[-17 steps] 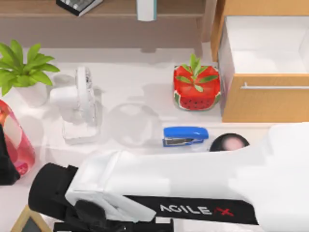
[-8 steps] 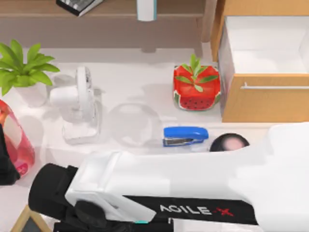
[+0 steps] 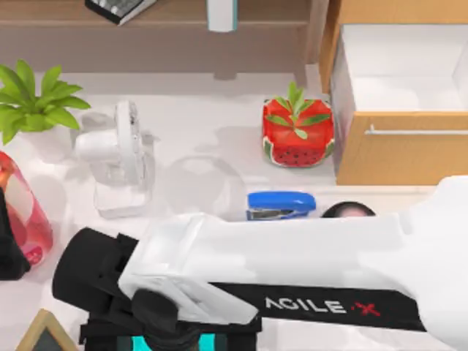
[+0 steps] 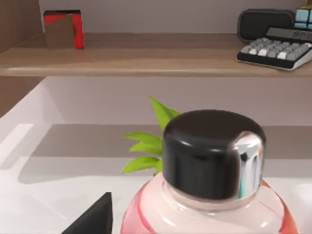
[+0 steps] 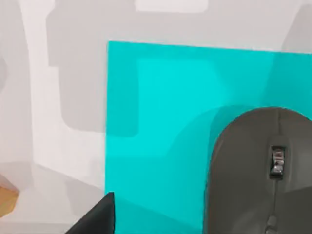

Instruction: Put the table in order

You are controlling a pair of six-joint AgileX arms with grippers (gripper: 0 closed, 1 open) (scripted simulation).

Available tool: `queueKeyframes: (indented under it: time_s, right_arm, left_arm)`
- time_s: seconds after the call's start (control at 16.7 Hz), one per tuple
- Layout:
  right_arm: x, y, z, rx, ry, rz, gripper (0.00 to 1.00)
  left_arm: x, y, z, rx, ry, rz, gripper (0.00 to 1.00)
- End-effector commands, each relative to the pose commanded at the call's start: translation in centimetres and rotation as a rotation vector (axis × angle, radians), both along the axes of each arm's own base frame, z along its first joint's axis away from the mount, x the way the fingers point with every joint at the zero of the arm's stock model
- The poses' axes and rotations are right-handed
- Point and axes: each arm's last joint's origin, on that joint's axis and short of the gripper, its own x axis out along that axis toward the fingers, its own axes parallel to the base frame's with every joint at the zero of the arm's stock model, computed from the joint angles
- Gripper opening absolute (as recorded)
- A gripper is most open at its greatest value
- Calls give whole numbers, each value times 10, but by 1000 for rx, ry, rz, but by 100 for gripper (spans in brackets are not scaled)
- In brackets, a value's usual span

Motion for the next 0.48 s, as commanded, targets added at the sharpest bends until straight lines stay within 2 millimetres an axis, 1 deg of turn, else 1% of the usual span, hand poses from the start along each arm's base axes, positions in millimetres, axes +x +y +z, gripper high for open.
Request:
queueKeyframes:
  time_s: [0.24,0.48]
  right_arm:
    - [24,-18,6,126,-140,148,100]
    - [55,-47,8,226,-398,342,100]
  left_arm:
    - [0,0,0,0,0,0,100]
    - [0,0,0,0,0,0,100]
